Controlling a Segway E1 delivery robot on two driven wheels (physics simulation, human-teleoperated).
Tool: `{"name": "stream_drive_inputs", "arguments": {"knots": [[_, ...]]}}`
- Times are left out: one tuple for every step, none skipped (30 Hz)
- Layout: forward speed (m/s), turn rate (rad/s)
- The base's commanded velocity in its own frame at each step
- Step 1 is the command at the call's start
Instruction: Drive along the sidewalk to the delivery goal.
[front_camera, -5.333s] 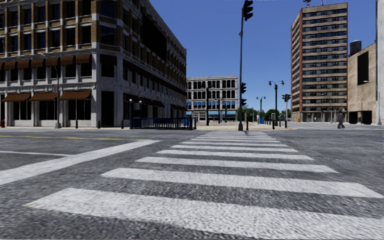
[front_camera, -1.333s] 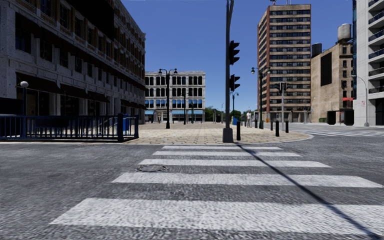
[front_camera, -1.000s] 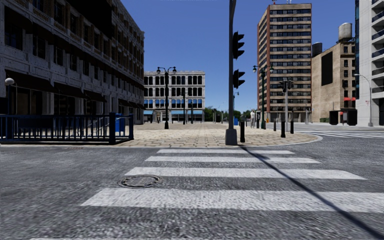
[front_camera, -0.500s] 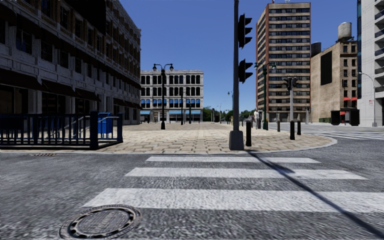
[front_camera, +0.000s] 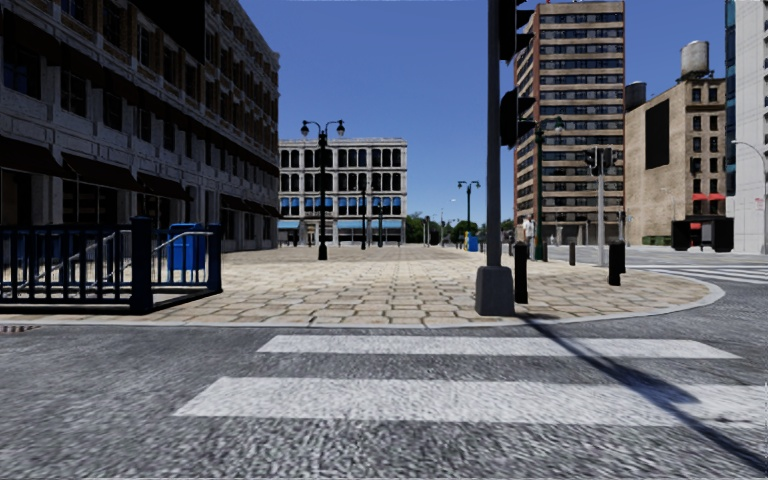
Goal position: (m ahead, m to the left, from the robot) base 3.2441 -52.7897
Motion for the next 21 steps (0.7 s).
{"name": "stream_drive_inputs", "arguments": {"knots": [[2.00, 0.00], [2.00, 0.00], [2.00, 0.00], [2.00, 0.00], [2.00, 0.00], [2.00, 0.00], [2.00, 0.00], [2.00, 0.00], [2.00, 0.00], [2.00, 0.00], [2.00, 0.00], [2.00, 0.00], [2.00, 0.00], [2.00, 0.00], [2.00, 0.00], [2.00, 0.00], [2.00, 0.00], [2.00, 0.00], [2.00, 0.00], [2.00, 0.00], [2.00, 0.00]]}}
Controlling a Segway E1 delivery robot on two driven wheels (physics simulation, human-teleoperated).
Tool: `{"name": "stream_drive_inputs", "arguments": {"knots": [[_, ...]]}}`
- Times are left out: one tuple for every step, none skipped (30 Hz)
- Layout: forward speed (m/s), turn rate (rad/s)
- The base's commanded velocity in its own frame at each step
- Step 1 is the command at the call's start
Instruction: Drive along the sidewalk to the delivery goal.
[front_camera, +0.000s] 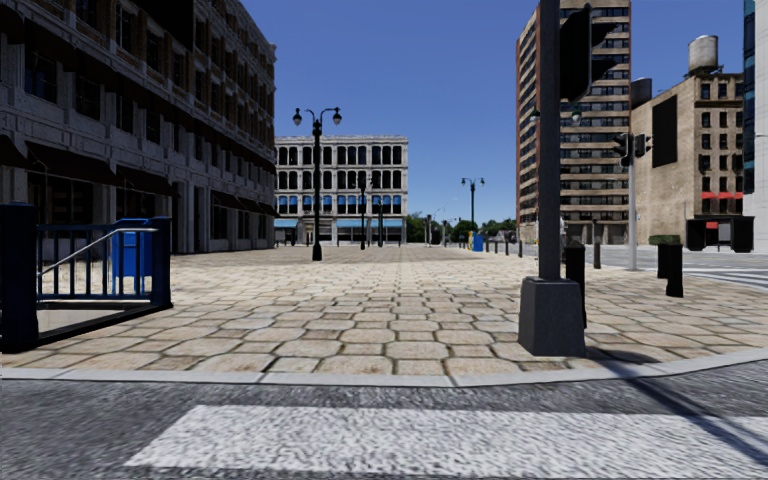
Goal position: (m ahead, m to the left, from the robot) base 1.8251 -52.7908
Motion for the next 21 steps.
{"name": "stream_drive_inputs", "arguments": {"knots": [[2.00, 0.00], [2.00, 0.00], [2.00, 0.00], [2.00, 0.00], [2.00, 0.00], [2.00, 0.00], [2.00, 0.00], [2.00, 0.00], [2.00, 0.00], [2.00, 0.00], [2.00, 0.00], [2.00, -0.04], [2.00, -0.04], [2.00, -0.10], [2.00, -0.13], [2.00, -0.13], [2.00, -0.14], [2.00, -0.15], [2.00, -0.15], [2.00, -0.15], [2.00, -0.22]]}}
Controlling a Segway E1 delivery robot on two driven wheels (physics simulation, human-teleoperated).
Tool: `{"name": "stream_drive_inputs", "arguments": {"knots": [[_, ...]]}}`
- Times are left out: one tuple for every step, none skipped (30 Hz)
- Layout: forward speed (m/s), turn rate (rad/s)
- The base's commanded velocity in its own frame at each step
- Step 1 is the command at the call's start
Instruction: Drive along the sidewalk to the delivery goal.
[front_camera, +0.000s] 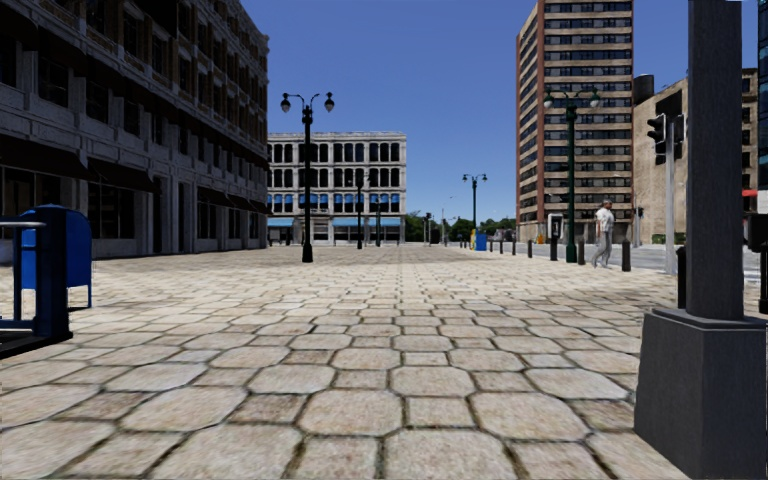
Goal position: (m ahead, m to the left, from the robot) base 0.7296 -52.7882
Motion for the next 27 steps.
{"name": "stream_drive_inputs", "arguments": {"knots": [[2.00, -0.34], [2.00, -0.34], [2.00, -0.47], [2.00, -0.57], [2.00, -0.57], [2.00, -0.62], [2.00, -0.63], [2.00, -0.64], [2.00, -0.64], [2.00, -0.64], [2.00, -0.64], [2.00, -0.64], [2.00, -0.64], [2.00, -0.64], [2.00, -0.64], [2.00, -0.64], [2.00, -0.64], [2.00, -0.64], [2.00, -0.64], [2.00, -0.64], [2.00, -0.64], [2.00, -0.64], [2.00, -0.64], [2.00, -0.64], [2.00, -0.64], [2.00, -0.64], [2.00, -0.64]]}}
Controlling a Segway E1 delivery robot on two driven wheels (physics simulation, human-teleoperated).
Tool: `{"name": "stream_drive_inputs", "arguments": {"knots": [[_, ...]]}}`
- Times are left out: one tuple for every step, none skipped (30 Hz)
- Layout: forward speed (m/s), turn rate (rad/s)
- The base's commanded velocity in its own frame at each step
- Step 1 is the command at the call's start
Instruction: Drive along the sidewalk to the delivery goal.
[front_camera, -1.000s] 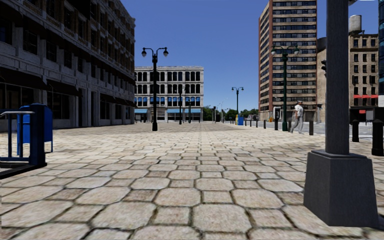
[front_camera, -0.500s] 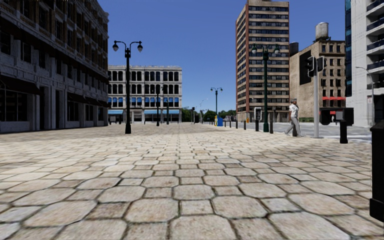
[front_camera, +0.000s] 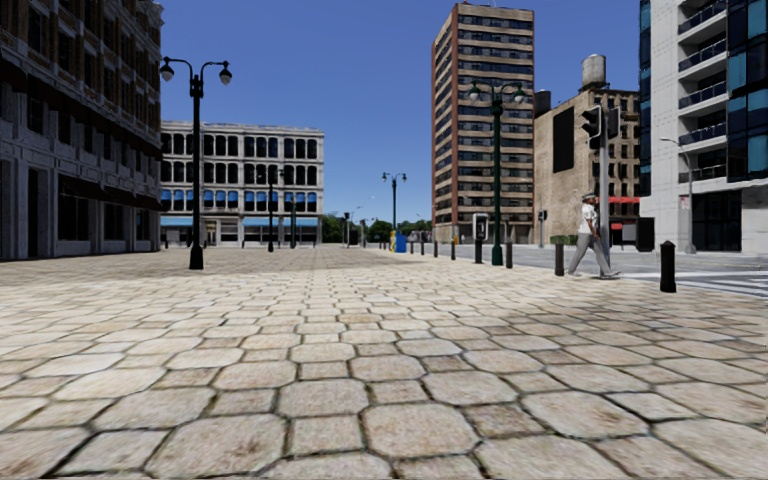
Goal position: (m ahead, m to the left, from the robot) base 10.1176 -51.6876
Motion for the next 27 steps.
{"name": "stream_drive_inputs", "arguments": {"knots": [[2.00, -0.64], [2.00, -0.64], [2.00, -0.64], [2.00, -0.64], [2.00, -0.64], [2.00, -0.64], [2.00, -0.64], [2.00, -0.64], [2.00, -0.64], [2.00, -0.64], [2.00, -0.64], [2.00, -0.64], [2.00, -0.64], [2.00, -0.64], [2.00, -0.64], [2.00, -0.65], [2.00, -0.65], [2.00, -0.65], [2.00, -0.65], [2.00, -0.65], [2.00, -0.65], [2.00, -0.65], [2.00, -0.65], [2.00, -0.65], [2.00, -0.65], [2.00, -0.65], [2.00, -0.65]]}}
